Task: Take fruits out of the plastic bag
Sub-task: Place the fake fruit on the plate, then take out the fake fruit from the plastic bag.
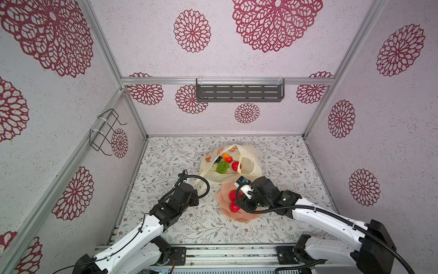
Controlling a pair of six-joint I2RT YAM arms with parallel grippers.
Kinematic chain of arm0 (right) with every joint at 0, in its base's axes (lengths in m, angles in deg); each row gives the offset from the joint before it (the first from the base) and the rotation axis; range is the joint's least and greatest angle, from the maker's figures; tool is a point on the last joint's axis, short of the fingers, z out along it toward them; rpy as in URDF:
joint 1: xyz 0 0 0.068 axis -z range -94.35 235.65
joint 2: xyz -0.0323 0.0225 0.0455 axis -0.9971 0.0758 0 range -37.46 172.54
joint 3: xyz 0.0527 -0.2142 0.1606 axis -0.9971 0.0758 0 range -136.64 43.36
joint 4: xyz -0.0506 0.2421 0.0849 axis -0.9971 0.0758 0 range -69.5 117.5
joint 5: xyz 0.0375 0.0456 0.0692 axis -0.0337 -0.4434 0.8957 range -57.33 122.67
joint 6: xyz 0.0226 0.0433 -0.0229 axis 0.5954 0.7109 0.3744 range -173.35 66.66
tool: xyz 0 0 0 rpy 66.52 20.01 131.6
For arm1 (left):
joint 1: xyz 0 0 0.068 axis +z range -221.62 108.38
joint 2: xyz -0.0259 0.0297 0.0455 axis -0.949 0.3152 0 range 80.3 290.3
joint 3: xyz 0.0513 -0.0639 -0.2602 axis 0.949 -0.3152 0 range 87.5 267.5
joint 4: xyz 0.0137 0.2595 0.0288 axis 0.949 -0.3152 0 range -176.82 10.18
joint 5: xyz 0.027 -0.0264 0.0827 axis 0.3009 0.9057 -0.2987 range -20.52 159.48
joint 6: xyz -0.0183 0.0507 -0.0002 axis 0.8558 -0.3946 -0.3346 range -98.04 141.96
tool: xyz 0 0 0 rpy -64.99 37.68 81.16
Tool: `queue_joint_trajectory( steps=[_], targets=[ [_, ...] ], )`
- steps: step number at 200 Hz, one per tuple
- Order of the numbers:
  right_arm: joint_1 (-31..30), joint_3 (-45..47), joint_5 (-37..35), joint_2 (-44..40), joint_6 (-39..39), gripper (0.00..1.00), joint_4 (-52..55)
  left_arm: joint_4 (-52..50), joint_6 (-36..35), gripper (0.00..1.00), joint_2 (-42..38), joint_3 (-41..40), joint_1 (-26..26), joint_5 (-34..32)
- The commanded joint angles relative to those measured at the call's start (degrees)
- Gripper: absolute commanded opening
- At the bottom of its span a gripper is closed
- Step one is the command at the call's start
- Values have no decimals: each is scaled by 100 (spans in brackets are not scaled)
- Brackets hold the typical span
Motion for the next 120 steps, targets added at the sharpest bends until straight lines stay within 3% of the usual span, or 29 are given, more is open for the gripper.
queue_joint_trajectory(
  steps=[1, 43, 91, 120],
  targets=[
    [-29, -511, -529, 67, -103, 42, -466, 90, -80, 0, -140, -103, 18, 235],
    [-17, -1458, -979, 1232, -252, 31, -1190, -6, -66, 0, -411, -169, 8, 270],
    [0, -3031, -1572, 3171, -454, 32, -1180, -47, 44, 0, -487, -327, -1, 436],
    [25, -3348, -2111, 3927, -522, 32, -1217, -33, 270, 0, -562, -539, -26, 547]
  ],
)
